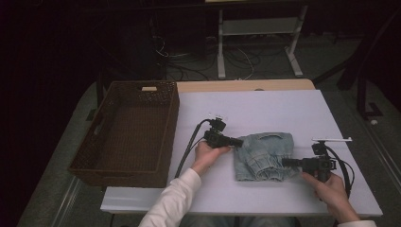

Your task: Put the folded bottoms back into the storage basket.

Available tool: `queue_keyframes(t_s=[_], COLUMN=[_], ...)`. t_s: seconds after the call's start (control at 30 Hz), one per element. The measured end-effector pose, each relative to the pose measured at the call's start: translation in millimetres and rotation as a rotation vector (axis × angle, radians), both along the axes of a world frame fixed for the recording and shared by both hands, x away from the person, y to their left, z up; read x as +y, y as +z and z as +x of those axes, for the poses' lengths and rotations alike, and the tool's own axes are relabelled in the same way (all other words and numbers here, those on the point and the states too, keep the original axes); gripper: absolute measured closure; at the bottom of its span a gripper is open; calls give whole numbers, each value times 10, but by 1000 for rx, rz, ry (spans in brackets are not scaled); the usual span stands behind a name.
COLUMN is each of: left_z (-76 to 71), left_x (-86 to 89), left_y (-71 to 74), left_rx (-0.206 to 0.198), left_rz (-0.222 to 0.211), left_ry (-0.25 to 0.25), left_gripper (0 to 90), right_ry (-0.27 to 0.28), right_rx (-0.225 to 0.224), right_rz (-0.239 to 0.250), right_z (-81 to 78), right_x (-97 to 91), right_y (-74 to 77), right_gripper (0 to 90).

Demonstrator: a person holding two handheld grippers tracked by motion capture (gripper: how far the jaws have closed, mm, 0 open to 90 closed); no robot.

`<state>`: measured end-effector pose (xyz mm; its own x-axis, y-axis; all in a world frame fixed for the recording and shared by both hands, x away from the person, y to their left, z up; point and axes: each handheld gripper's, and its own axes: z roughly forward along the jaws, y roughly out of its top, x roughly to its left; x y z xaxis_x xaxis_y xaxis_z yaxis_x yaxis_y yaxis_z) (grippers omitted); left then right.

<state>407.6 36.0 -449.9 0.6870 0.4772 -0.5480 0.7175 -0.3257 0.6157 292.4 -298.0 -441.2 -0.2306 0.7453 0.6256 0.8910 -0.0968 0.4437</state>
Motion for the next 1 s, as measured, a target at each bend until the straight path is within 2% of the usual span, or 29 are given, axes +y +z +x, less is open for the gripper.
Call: queue_keyframes(t_s=[0.27,0.5,0.8,1.0], left_z=[-33,-59,-129,-155], left_x=[3,19,77,133], left_y=[72,154,326,434], left_rx=[-25,-28,-64,-67], left_rz=[-12,-24,-44,-64], left_ry=[-5,-3,4,16], left_gripper=[805,809,811,811], right_ry=[2,7,16,40], right_rx=[-19,-36,-66,-93], right_rz=[3,12,36,36], right_z=[-56,-101,-123,-114], right_x=[-19,-30,-38,-21], right_y=[54,121,209,311], right_gripper=[691,696,696,696])
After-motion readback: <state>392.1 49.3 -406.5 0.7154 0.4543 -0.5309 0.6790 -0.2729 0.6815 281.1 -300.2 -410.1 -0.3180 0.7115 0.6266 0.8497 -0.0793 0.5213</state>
